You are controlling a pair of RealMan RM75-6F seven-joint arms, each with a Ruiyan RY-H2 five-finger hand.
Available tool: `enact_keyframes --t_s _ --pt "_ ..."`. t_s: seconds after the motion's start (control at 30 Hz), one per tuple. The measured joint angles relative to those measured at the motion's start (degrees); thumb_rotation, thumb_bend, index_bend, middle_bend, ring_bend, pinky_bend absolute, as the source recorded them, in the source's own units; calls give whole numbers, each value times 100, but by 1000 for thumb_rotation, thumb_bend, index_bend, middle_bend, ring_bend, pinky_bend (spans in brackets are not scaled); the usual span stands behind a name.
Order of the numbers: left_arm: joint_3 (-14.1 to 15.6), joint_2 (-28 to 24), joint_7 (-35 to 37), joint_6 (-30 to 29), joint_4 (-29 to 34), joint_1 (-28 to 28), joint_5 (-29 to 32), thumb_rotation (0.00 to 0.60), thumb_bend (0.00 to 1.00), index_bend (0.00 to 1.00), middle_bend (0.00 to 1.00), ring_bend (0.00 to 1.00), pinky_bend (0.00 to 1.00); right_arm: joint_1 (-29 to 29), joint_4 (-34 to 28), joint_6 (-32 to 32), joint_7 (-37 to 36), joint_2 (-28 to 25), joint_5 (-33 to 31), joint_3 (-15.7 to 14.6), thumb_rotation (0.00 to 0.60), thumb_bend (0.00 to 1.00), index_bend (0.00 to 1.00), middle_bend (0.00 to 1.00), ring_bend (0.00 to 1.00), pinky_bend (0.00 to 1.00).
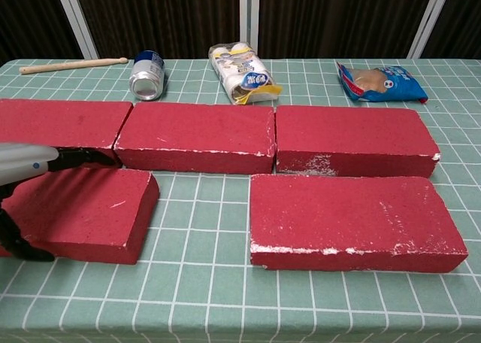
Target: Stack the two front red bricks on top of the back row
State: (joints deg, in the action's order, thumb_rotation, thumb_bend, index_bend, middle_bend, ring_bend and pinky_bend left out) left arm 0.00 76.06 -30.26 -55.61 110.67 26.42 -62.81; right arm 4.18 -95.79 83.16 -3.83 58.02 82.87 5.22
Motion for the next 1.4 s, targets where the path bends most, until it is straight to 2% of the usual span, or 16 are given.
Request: enact_keyframes --t_s 0.3,0.7,0.9,1.17,1.4 --pt "14 148 11 -21 -180 177 166 600 0 42 10 0 0 -15 128 -8 -125 39 -18 -11 600 0 0 0 0 0" --pt "117 227 129 -4 -344 304 267 600 0 46 77 0 0 -21 208 -25 -188 76 -40 -16 600 0 0 0 0 0" --pt "141 233 126 -58 -340 340 317 600 11 72 131 56 0 -21 222 -23 -193 90 -40 -15 600 0 0 0 0 0" --pt "157 146 79 -410 -79 301 73 600 40 88 165 105 0 -31 219 -5 -190 85 -51 -7 600 0 0 0 0 0" --pt "129 -248 -88 -694 500 288 -141 600 40 88 164 105 0 -40 213 17 -199 68 -54 2 600 0 0 0 0 0"
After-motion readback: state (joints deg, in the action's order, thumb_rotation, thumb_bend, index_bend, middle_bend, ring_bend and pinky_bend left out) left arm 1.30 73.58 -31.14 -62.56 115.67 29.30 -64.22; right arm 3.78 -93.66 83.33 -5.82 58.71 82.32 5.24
